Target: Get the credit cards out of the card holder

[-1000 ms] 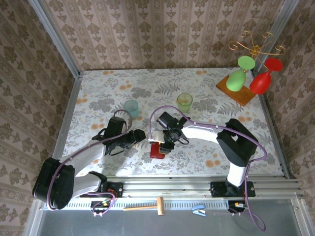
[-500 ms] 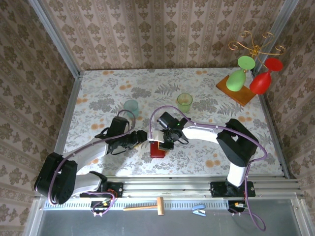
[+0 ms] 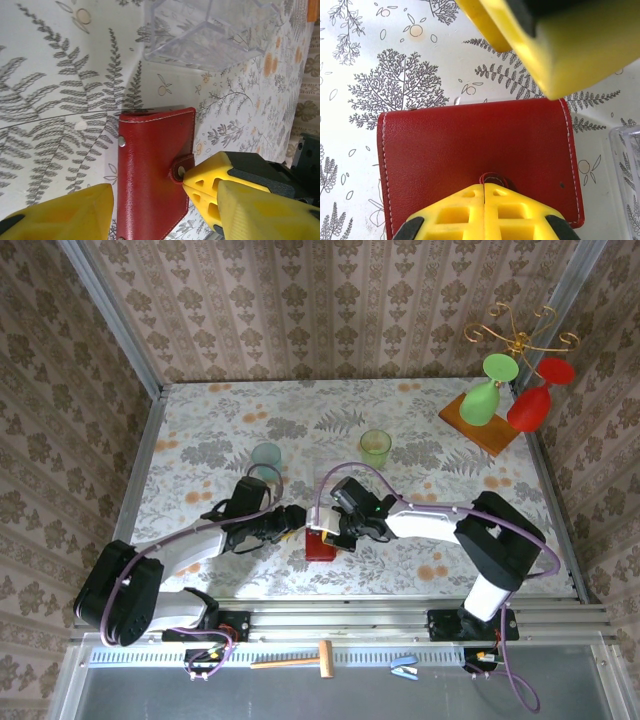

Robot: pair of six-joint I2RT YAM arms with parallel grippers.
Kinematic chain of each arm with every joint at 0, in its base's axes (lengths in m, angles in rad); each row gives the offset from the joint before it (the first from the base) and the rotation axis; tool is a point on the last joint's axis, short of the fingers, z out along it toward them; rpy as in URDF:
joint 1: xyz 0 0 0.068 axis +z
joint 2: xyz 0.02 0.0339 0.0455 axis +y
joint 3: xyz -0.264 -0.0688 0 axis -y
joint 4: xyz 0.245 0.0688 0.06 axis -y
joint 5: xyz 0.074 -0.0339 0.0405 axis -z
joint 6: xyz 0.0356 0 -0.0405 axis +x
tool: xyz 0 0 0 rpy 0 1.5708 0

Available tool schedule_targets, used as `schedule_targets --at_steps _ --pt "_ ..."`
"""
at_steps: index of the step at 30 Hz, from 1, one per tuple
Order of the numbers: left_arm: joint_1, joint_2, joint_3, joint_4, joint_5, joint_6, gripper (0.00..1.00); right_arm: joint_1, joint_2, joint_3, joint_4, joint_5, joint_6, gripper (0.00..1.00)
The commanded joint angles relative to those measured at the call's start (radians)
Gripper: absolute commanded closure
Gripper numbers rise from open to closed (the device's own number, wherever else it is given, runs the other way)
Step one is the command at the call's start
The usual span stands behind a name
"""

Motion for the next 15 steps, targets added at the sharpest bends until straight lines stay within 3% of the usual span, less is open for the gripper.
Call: schedule_targets --at_steps 1,12,15 --pt "-0.021 0.033 0.016 0.067 0.017 -0.047 0.47 0.011 -0.039 -0.056 0.134 0.039 0.058 1.00" --pt "-0.073 0.168 -0.041 0.311 0.031 -0.198 0.76 0.028 -0.066 -0.177 0.379 0.078 0.150 1.00" --pt "-0.073 0.183 -0.064 0.320 0.025 -0.210 0.79 0.032 -0.074 -0.204 0.430 0.097 0.174 1.00"
